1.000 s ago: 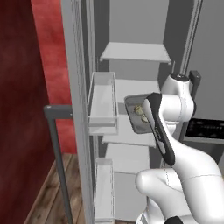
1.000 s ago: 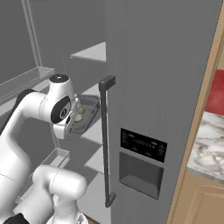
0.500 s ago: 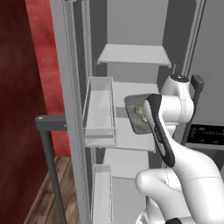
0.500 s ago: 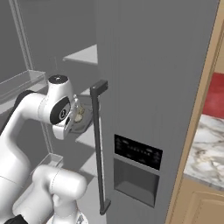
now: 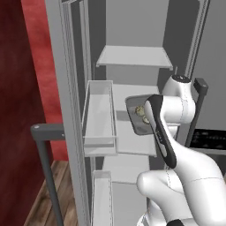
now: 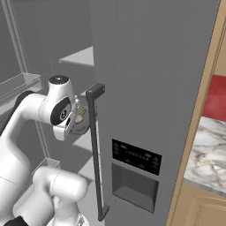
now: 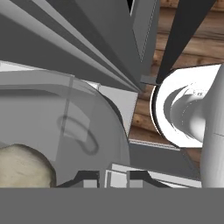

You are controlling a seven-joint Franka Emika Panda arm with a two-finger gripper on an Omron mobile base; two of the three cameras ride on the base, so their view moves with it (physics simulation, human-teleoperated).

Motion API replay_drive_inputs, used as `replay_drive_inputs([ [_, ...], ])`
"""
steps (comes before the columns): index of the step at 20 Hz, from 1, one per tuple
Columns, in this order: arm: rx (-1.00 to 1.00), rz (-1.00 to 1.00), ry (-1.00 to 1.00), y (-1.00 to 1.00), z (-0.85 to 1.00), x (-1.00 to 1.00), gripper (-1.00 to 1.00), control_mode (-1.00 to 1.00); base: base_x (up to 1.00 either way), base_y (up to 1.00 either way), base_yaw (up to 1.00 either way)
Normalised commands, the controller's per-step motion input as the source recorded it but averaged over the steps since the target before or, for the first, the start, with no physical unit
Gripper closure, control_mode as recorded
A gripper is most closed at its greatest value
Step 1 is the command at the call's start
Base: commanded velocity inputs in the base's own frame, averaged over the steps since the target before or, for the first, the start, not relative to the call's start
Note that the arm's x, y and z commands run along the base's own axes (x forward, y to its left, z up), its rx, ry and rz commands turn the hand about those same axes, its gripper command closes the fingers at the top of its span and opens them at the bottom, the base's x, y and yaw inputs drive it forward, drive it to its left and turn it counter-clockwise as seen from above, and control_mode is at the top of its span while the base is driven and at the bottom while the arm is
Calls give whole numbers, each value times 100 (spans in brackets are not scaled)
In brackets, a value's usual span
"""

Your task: Place two dumplings into each of the tupperware containers and then place the containers in the fridge.

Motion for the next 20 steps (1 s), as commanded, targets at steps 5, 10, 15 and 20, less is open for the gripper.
replay_drive_inputs([
  [5, 0, 0, 0, 0, 0, 0, 100, 100, 6, 8, -2],
  [10, 0, 0, 0, 0, 0, 0, 100, 100, 17, 0, 0],
  [15, 0, 0, 0, 0, 0, 0, 100, 100, 49, 6, 0],
  [20, 0, 0, 0, 0, 0, 0, 100, 100, 67, 3, 0],
])
